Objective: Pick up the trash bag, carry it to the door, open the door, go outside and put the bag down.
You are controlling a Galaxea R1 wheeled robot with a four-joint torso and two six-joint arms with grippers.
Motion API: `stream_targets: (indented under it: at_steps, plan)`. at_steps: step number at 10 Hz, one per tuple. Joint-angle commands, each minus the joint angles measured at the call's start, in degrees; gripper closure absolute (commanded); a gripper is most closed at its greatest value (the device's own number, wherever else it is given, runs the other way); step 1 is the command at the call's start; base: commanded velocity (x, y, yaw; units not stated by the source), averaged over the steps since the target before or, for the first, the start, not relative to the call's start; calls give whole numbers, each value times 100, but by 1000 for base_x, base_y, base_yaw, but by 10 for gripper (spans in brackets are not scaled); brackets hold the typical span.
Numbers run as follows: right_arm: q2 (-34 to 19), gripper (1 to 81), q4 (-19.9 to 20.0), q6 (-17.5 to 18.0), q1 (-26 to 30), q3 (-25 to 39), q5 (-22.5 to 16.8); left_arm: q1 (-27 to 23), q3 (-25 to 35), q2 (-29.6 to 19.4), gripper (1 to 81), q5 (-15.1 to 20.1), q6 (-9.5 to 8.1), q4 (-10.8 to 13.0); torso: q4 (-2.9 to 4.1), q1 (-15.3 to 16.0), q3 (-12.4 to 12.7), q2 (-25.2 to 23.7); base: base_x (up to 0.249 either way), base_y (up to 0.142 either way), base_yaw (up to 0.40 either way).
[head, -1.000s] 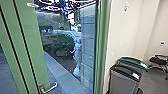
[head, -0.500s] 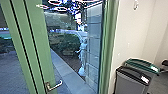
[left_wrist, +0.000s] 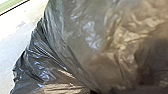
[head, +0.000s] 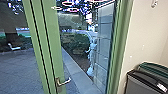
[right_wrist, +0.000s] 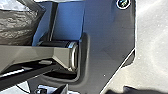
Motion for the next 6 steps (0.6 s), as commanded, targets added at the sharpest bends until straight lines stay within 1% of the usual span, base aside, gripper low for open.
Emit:
stream_targets:
  at_steps: [1, 2, 6]
  plan:
    - [17, 10, 16, 1, 245, 17, -272, -321, 1, -14, 811, 422, 19, -12, 0, 0, 0, 0, 0, 0, 308]
    - [17, 10, 7, 1, 245, 26, -219, -330, 1, -14, 811, 430, 19, -12, 0, 0, 0, 0, 0, 0, 309]
    - [17, 10, 15, 1, 245, 9, -218, -321, -8, -14, 811, 439, 19, -3, 0, 0, 2, 0, 0, 0, 309]
